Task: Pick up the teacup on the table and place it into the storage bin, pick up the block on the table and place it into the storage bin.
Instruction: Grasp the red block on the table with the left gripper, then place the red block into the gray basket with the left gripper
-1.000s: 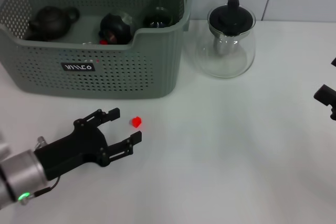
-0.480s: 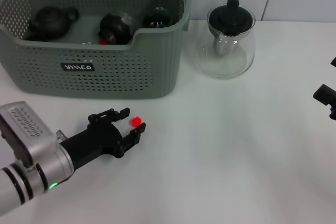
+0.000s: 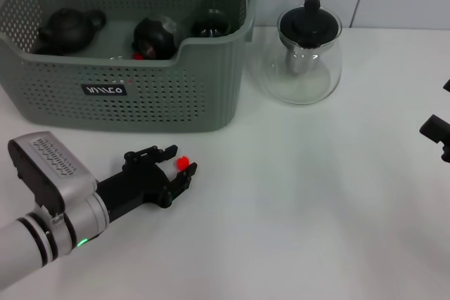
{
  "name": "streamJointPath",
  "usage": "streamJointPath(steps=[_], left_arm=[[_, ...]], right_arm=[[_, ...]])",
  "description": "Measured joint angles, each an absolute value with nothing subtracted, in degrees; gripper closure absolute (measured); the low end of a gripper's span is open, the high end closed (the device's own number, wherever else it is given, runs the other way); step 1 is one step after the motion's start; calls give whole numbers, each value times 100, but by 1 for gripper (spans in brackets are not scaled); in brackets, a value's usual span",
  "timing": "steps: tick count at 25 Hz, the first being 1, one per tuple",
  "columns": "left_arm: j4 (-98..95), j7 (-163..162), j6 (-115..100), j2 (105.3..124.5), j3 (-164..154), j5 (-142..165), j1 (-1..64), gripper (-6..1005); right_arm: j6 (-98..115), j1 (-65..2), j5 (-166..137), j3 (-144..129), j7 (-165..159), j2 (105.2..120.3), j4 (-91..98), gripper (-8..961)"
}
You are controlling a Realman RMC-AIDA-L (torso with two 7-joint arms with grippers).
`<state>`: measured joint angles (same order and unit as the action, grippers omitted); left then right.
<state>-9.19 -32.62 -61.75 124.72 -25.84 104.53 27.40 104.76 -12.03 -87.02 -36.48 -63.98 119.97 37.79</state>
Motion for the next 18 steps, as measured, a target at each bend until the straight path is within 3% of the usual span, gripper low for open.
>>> streamJointPath(steps=[10, 16, 18], left_arm=[[-886, -3296, -6019, 12472, -2602, 10450, 2779, 639], [-943, -3599, -6327, 12451, -2595, 10476, 2719, 832], [-1133, -3991, -6673, 12424, -2615, 10515, 2610, 838]], right_arm=[[10486, -1169, -8702, -3648, -6419, 11997, 3779, 13], [10508, -1183, -8701, -3619, -6434, 11997, 3779, 14], [10520, -1190, -8701, -3589, -6434, 11997, 3780, 14]])
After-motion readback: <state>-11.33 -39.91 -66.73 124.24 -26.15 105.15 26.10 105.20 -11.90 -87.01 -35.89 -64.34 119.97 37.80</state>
